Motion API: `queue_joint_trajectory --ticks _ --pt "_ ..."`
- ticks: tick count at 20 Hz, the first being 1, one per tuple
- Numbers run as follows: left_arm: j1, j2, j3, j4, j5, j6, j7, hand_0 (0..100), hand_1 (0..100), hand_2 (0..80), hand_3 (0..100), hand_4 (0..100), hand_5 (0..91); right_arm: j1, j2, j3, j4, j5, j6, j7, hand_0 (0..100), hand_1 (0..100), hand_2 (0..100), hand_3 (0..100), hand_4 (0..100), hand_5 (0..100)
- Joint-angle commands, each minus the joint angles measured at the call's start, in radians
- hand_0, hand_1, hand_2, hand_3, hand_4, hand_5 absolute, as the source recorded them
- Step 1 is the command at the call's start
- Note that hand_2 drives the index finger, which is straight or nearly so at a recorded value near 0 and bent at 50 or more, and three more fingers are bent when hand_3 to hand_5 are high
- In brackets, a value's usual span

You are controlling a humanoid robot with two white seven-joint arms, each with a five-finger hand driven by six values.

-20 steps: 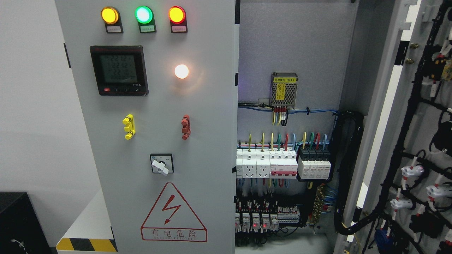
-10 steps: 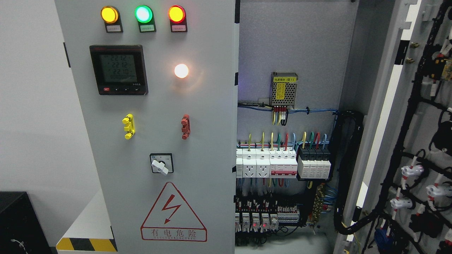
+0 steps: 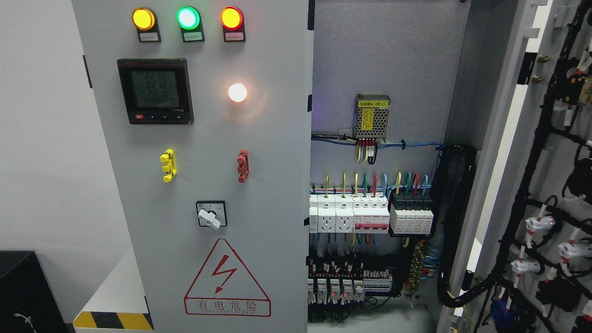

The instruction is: Open door with both hands

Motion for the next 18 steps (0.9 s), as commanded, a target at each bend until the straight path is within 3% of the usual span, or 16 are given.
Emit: queue_joint_trajectory --ticks 1,5,11,18 --pt "0.023 -0.013 0.057 0.022 0.001 0.006 0.001 0 0 0.0 0 0 0.0 -0.250 0.051 -0.001 -0.067 -0.055 0.001 -0.005 0 0 0 0 0 0" --pt "0.023 -0.017 0.048 0.022 -0.002 0.004 0.002 0 0 0.0 0 0 0.0 -0.321 0.045 -0.018 -0.062 -0.061 0.006 -0.007 0 0 0 0 0 0" --pt "0.023 -0.020 0.031 0.025 -0.003 0.006 0.002 0 0 0.0 0 0 0.0 -0.437 0.055 -0.030 0.008 -0.061 0.165 -0.001 0 0 0 0 0 0" --pt "0.024 -0.030 0.028 0.021 -0.002 0.004 0.001 0 0 0.0 0 0 0.0 -0.583 0.055 -0.059 0.126 -0.109 0.178 0.003 0 0 0 0 0 0"
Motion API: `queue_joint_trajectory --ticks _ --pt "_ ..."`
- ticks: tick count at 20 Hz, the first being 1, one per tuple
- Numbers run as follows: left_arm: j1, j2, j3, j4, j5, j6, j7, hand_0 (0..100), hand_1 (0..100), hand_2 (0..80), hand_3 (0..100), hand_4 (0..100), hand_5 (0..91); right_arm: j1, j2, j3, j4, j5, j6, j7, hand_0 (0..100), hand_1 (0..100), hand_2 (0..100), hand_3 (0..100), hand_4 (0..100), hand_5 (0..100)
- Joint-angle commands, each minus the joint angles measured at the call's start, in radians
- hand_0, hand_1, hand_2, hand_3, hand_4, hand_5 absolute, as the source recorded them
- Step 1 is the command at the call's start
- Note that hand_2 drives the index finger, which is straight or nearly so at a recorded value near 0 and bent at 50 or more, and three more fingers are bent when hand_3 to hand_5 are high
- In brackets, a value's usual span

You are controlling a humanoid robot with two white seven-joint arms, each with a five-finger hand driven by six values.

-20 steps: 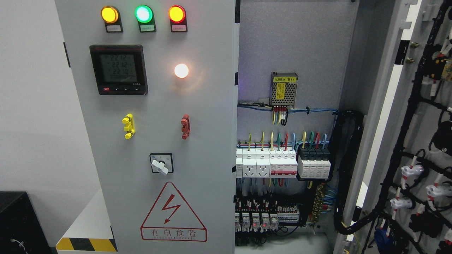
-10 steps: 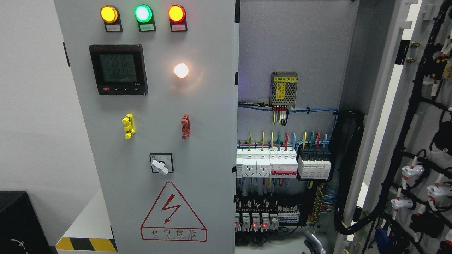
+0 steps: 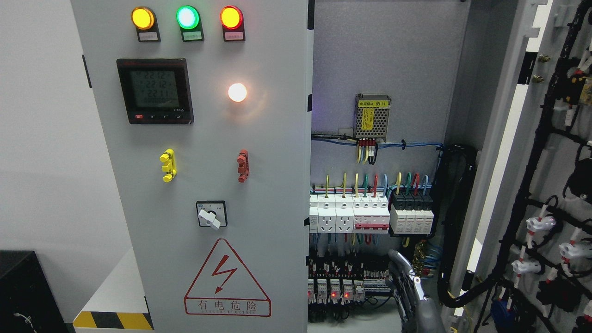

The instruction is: Open door with both hands

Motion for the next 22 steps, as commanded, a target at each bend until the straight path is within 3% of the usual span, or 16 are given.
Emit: queue_joint_trajectory --ticks 1,10,14,22 --pt "0.025 -0.016 0.001 0.021 0.001 -0.005 -0.007 0 0 0.0 0 0 0.0 -0.157 -0.005 -0.030 0.135 -0.057 0.007 0.005 0 0 0 0 0 0" --pt "0.025 -0.039 0.002 0.021 0.001 -0.005 -0.009 0 0 0.0 0 0 0.0 -0.323 -0.005 -0.020 0.308 -0.084 0.015 0.006 0 0 0 0 0 0" --pt "0.023 -0.041 0.001 0.021 0.001 -0.005 -0.009 0 0 0.0 0 0 0.0 -0.386 -0.007 -0.020 0.340 -0.162 0.083 0.006 0 0 0 0 0 0" --pt "0.023 -0.039 -0.007 0.023 -0.005 -0.005 0.003 0 0 0.0 0 0 0.0 -0.487 -0.008 0.021 0.432 -0.168 0.109 0.005 0 0 0 0 0 0"
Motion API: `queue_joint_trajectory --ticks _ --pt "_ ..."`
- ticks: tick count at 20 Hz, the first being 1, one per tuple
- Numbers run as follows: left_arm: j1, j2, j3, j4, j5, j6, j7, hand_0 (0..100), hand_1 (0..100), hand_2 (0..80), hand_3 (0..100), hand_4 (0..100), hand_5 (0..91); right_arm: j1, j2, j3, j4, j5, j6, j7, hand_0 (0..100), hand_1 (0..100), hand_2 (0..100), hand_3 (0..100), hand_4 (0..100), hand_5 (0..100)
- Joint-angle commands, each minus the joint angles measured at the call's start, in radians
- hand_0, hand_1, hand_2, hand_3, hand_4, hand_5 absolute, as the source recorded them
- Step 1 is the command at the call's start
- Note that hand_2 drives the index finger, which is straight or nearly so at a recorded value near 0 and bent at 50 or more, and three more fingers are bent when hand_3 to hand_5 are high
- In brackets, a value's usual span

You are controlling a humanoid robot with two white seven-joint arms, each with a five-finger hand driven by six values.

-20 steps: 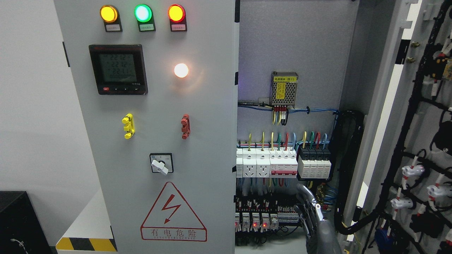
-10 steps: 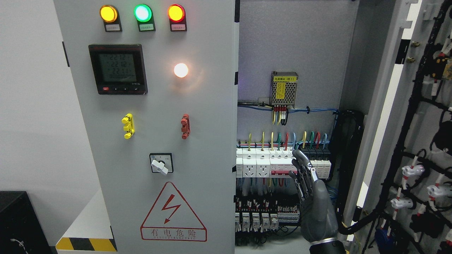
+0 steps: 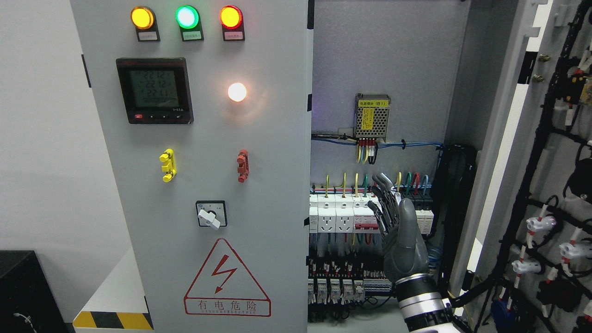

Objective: Open door with both hands
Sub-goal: 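Raise the right hand into the opening beside the indicator-light door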

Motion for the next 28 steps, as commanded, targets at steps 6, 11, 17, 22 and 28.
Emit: queue_joint_trajectory --ticks 6,11,17,22,28 --pt "0.023 -0.011 -0.015 0.025 -0.006 0.000 0.022 0 0 0.0 0 0 0.0 -0.114 -0.019 0.068 0.170 -0.022 0.025 0.000 0 0 0 0 0 0" --pt "0.023 -0.014 -0.032 0.025 -0.006 0.000 0.042 0 0 0.0 0 0 0.0 -0.147 -0.019 0.101 0.176 -0.055 0.025 0.000 0 0 0 0 0 0" --pt "0.023 -0.014 -0.030 0.023 0.001 0.001 0.031 0 0 0.0 0 0 0.0 -0.183 -0.028 0.101 0.225 -0.108 0.025 0.000 0 0 0 0 0 0" --pt "0.023 -0.020 -0.030 0.023 0.003 0.000 0.031 0 0 0.0 0 0 0.0 -0.190 -0.032 0.098 0.224 -0.160 0.025 0.054 0 0 0 0 0 0" --pt "0.023 -0.020 -0.032 0.023 0.003 0.000 0.031 0 0 0.0 0 0 0.0 -0.212 -0.035 0.087 0.230 -0.204 0.025 0.063 0 0 0 0 0 0"
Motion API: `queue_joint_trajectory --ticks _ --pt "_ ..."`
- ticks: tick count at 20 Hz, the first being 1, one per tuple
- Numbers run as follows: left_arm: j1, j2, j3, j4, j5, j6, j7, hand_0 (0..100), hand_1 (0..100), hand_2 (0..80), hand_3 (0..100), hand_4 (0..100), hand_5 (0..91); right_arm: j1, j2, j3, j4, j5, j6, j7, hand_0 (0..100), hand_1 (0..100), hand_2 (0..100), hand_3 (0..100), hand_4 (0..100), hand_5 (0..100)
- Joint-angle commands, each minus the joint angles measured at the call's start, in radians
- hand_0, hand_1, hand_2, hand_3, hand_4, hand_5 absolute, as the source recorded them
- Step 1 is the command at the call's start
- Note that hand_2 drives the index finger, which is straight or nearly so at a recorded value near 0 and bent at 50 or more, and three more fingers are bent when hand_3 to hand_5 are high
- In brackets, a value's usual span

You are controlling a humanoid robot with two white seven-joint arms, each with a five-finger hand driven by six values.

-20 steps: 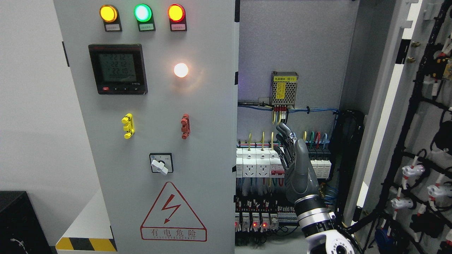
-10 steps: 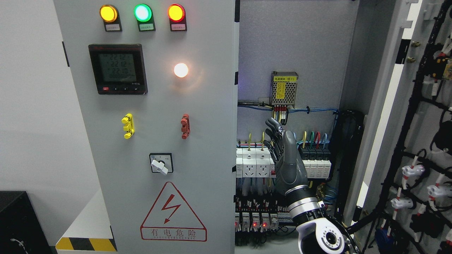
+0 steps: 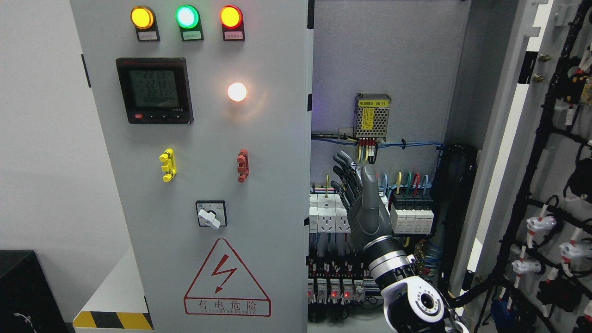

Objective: Open door with both hands
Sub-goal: 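Raise the right hand into the opening beside the indicator-light door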

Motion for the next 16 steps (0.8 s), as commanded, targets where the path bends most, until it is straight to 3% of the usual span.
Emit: queue_joint_trajectory --ticks 1,2,4,9,12,16 --pt "0.023 -0.005 0.010 0.023 0.001 0.000 -0.001 0 0 0.0 0 0 0.0 -0.022 -0.025 0.000 0.040 -0.056 0.001 0.009 0 0 0 0 0 0" --pt "0.023 -0.005 0.010 0.023 0.001 0.000 -0.001 0 0 0.0 0 0 0.0 -0.025 -0.030 0.001 0.047 -0.079 0.002 0.025 0 0 0 0 0 0" --pt "0.023 -0.005 0.010 0.023 0.001 0.000 -0.001 0 0 0.0 0 0 0.0 -0.028 -0.062 0.001 0.054 -0.137 0.004 0.099 0 0 0 0 0 0" --pt "0.023 -0.005 0.010 0.023 0.001 0.000 -0.001 0 0 0.0 0 0 0.0 -0.045 -0.069 -0.017 0.089 -0.159 0.031 0.135 0 0 0 0 0 0" --pt "0.023 -0.005 0.010 0.023 0.001 0.000 -0.001 0 0 0.0 0 0 0.0 -0.065 -0.069 -0.017 0.112 -0.159 0.033 0.189 0 0 0 0 0 0" --pt "0.023 -0.005 0.010 0.023 0.001 0.000 -0.001 0 0 0.0 0 0 0.0 -0.077 -0.069 -0.023 0.155 -0.160 0.034 0.203 0 0 0 0 0 0"
